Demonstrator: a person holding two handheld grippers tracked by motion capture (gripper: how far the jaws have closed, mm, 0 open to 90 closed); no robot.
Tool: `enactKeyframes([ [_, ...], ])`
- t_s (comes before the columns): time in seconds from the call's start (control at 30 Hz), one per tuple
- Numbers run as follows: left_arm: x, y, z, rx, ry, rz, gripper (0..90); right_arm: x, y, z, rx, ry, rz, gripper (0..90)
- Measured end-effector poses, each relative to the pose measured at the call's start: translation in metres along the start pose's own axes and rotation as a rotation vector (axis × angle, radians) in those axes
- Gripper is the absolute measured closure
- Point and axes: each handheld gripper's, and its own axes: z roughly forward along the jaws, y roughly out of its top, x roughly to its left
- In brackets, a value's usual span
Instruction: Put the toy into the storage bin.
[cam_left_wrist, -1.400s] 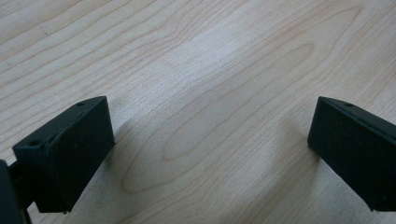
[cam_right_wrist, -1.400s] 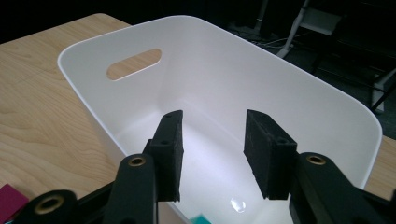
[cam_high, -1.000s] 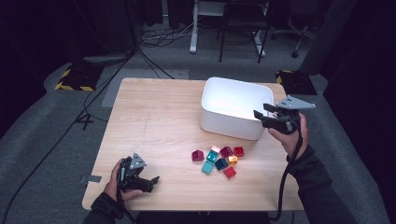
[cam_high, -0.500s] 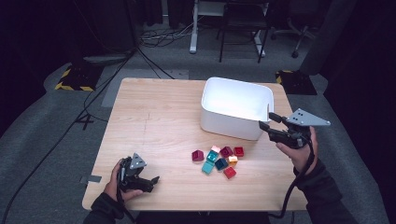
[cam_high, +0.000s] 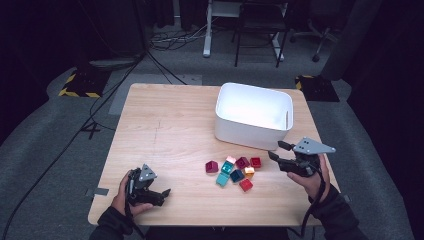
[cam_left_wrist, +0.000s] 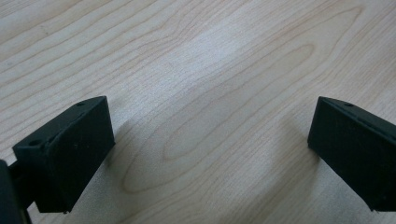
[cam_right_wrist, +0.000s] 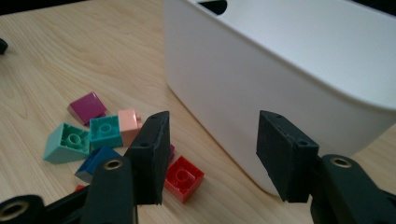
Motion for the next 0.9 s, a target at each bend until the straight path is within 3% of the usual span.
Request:
enactKeyframes([
  [0.13,0.0,0.0,0.0,0.0,0.0,0.0,0.6,0.0,-0.014,0.015,0.04,0.009,0.003,44.2],
  [0.23,0.0,0.0,0.0,0.0,0.0,0.0,0.6,-0.002,-0.025,0.026,0.047,0.04,0.031,43.5],
  [0.43,0.0,0.0,0.0,0.001,-0.001,0.0,0.6,0.0,-0.039,0.047,0.094,0.058,0.029,42.8],
  [0.7,0.0,0.0,0.0,0.0,0.0,-0.001,0.6,0.003,-0.046,0.068,0.123,0.083,0.069,41.9],
  [0.9,0.0,0.0,0.0,0.0,0.0,-0.001,0.6,0.009,-0.046,0.08,0.141,0.093,0.066,40.4],
])
